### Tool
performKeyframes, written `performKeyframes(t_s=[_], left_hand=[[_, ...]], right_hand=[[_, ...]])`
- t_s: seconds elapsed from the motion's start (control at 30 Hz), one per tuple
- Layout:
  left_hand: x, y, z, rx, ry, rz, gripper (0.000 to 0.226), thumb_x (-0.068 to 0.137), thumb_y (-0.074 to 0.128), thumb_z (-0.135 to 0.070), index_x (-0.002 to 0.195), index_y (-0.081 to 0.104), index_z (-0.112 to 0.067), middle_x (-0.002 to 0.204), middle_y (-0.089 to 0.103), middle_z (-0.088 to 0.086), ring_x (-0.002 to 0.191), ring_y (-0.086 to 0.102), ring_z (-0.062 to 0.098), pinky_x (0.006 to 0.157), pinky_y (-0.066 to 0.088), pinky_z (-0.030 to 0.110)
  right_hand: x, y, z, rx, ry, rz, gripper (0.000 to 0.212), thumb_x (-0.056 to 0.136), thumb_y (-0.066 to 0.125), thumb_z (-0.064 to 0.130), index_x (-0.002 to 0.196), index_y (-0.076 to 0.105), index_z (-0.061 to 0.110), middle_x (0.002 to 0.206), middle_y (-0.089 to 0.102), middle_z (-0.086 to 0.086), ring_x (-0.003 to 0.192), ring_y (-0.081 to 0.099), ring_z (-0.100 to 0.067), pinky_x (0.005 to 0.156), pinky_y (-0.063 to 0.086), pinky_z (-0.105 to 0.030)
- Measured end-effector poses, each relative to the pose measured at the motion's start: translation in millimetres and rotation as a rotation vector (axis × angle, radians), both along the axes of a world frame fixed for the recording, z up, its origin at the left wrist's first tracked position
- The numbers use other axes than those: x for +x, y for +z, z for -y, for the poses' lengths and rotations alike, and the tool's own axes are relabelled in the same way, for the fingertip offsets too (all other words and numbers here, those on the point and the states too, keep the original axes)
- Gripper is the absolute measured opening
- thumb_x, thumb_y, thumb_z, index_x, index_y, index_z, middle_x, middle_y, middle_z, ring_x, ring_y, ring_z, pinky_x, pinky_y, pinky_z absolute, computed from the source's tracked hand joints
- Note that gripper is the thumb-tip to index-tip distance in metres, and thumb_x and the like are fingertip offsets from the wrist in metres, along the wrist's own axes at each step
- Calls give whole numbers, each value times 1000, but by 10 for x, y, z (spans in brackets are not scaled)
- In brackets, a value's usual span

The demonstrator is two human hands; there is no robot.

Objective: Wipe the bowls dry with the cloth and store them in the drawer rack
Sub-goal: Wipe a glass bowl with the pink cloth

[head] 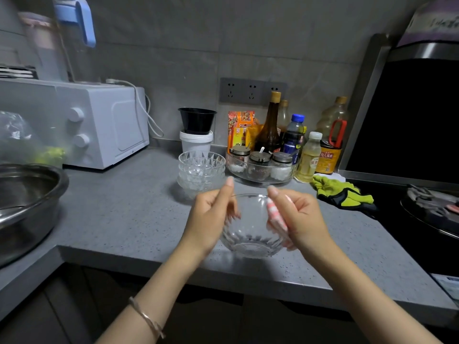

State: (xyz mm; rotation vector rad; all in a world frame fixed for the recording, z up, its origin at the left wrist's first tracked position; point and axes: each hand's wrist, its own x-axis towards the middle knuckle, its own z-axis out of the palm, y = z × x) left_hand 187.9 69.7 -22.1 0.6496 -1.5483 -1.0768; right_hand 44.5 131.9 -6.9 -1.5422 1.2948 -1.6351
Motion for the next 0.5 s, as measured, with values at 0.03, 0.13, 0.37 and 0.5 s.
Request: performKeyframes(t_s=[0.03, 0.13, 0.37, 0.5], left_hand=[[-14, 28, -37, -95, -5, 53, 56, 91, 48, -51, 49, 51, -16, 47, 48, -5, 48, 47, 9, 55, 40, 20], [-52, 31, -58, -187, 19, 43, 54, 83, 53, -54, 44, 42, -18, 43, 34, 3, 45, 34, 15, 50, 29, 30], [-64, -16, -19, 435, -68, -391, 37, 85, 60, -39, 77, 71, -5, 72, 72, 11, 68, 69, 25, 66, 55, 32], [-29, -52, 53, 402, -52, -263, 40, 91, 51, -41, 92, 72, -7, 87, 75, 11, 85, 71, 23, 83, 54, 36]], right_hand=[[10, 35, 5, -30, 24, -47, 49, 86, 57, 38, 53, 54, 2, 50, 49, -27, 32, 38, -10, 32, 29, -15], [47, 44, 3, -57, 75, -90, 62, 90, 59, 39, 66, 49, -18, 59, 46, -40, 37, 39, -12, 35, 30, -14], [27, -28, -16, 76, 114, 124, 46, 69, 53, 63, 56, 65, 20, 48, 54, -9, 39, 47, -17, 41, 35, -19], [1, -47, -28, 139, 64, 171, 47, 70, 59, 66, 53, 61, 23, 50, 53, -11, 41, 47, -17, 41, 33, -19]])
